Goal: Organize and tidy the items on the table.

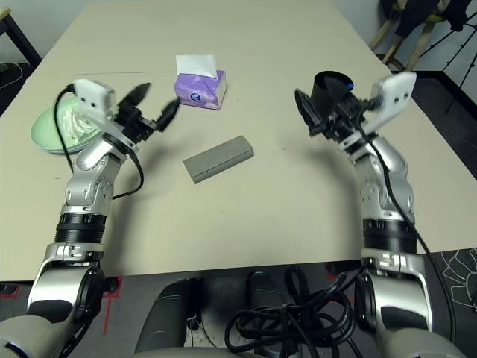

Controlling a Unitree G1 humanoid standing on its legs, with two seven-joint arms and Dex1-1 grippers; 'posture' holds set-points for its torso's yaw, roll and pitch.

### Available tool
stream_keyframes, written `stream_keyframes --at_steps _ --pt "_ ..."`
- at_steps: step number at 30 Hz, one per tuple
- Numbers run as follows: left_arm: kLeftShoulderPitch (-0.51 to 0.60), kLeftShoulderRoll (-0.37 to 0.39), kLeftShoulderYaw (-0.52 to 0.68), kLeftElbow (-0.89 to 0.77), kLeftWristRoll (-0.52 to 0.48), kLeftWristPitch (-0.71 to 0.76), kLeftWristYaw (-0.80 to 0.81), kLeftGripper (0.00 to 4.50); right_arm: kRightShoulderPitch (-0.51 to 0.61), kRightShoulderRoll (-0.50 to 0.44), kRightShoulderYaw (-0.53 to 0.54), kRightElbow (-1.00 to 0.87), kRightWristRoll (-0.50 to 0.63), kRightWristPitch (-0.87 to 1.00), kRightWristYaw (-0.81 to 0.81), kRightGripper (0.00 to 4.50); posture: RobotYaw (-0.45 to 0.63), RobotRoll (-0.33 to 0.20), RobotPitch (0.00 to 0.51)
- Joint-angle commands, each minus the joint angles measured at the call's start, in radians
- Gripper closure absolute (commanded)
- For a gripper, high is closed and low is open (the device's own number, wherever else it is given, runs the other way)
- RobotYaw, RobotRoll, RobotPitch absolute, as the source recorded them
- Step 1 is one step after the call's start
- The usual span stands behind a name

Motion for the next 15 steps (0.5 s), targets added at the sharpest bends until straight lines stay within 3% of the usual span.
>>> stream_keyframes --at_steps 1,8,15 --pt "0.067 -0.006 0.032 -0.033 0.051 0.009 0.126 0.0 0.0 0.032 -0.01 0.043 -0.066 -0.066 -0.128 0.02 0.02 0.0 0.099" --pt "0.15 0.007 0.135 -0.027 0.069 -0.063 0.285 0.0 -0.012 0.051 -0.019 0.118 -0.136 -0.083 -0.305 0.02 0.03 0.0 0.095" --pt "0.299 0.107 0.13 -0.024 0.018 -0.16 0.073 0.0 -0.042 0.015 -0.028 0.224 -0.13 -0.197 -0.263 0.02 0.03 0.0 0.092"
